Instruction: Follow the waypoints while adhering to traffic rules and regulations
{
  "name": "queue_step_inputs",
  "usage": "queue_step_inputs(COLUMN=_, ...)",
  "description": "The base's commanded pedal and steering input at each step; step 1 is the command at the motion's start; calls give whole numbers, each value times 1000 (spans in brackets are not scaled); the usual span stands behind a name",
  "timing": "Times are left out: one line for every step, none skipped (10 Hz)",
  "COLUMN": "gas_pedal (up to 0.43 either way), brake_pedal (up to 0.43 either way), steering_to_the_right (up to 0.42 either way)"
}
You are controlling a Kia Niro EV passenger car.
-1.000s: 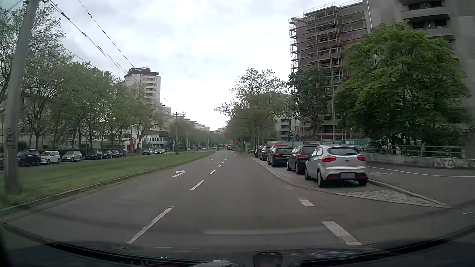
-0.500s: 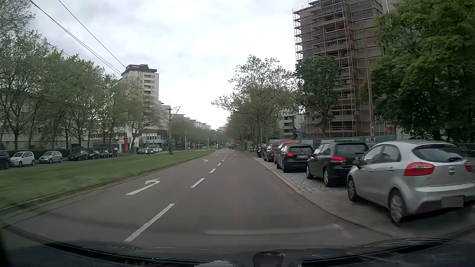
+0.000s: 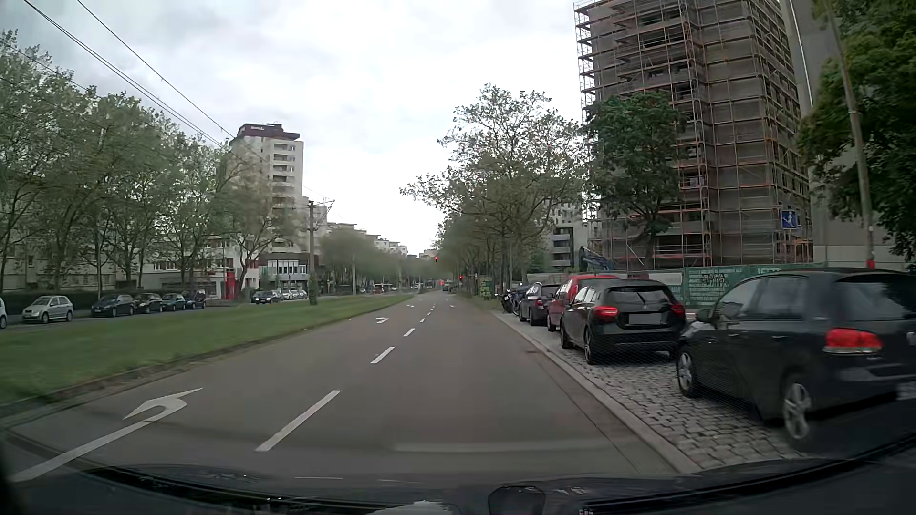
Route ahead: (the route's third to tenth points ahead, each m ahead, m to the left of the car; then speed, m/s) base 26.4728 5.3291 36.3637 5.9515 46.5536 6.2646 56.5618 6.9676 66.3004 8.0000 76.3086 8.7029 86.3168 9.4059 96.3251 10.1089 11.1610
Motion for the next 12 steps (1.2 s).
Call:
queue_step_inputs(gas_pedal=28, brake_pedal=0, steering_to_the_right=-8)
queue_step_inputs(gas_pedal=28, brake_pedal=0, steering_to_the_right=-7)
queue_step_inputs(gas_pedal=28, brake_pedal=0, steering_to_the_right=-6)
queue_step_inputs(gas_pedal=28, brake_pedal=0, steering_to_the_right=-4)
queue_step_inputs(gas_pedal=28, brake_pedal=0, steering_to_the_right=-4)
queue_step_inputs(gas_pedal=28, brake_pedal=0, steering_to_the_right=-4)
queue_step_inputs(gas_pedal=28, brake_pedal=0, steering_to_the_right=-4)
queue_step_inputs(gas_pedal=28, brake_pedal=0, steering_to_the_right=-4)
queue_step_inputs(gas_pedal=28, brake_pedal=0, steering_to_the_right=-4)
queue_step_inputs(gas_pedal=28, brake_pedal=0, steering_to_the_right=-4)
queue_step_inputs(gas_pedal=28, brake_pedal=0, steering_to_the_right=-5)
queue_step_inputs(gas_pedal=28, brake_pedal=0, steering_to_the_right=-8)
